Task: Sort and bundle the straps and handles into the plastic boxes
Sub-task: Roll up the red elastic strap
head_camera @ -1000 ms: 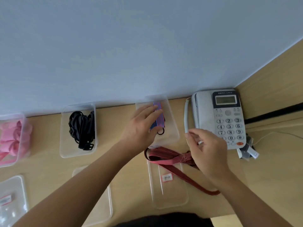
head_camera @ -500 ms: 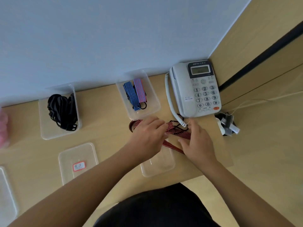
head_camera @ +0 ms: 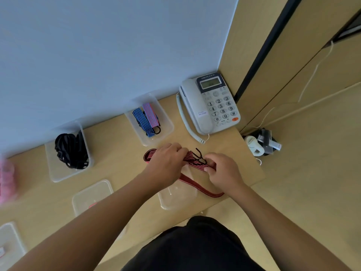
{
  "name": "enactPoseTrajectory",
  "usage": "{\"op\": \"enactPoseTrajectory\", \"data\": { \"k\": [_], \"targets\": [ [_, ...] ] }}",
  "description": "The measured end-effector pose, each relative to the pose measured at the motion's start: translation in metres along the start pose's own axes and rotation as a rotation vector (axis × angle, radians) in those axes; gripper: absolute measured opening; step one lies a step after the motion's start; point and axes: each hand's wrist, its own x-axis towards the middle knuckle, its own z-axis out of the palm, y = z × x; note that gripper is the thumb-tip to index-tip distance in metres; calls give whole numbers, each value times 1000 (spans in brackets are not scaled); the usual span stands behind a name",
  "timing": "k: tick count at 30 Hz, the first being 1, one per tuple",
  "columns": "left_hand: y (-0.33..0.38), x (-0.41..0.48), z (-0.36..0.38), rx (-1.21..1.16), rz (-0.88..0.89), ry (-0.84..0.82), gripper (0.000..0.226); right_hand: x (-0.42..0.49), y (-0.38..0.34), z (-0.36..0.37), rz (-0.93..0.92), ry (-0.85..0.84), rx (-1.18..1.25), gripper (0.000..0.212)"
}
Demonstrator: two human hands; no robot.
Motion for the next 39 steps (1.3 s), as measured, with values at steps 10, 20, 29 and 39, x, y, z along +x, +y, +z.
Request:
{"op": "enactPoseTrajectory", "data": {
  "k": [10, 20, 29, 39],
  "targets": [
    [58, -42, -98, -448, -68, 322, 14, -48, -45, -85, -152, 10, 436, 38],
    [135, -121, -193, -1185, 21, 441, 31, -138, -152, -176, -473, 35, 1068, 41],
    [202, -165, -246, -1403, 163, 496, 36, -187, -226, -240, -807, -111, 988, 48],
    [237, -160, -266, -1381, 16, 611, 35, -197, -244, -276, -922, -29, 737, 22]
  ]
}}
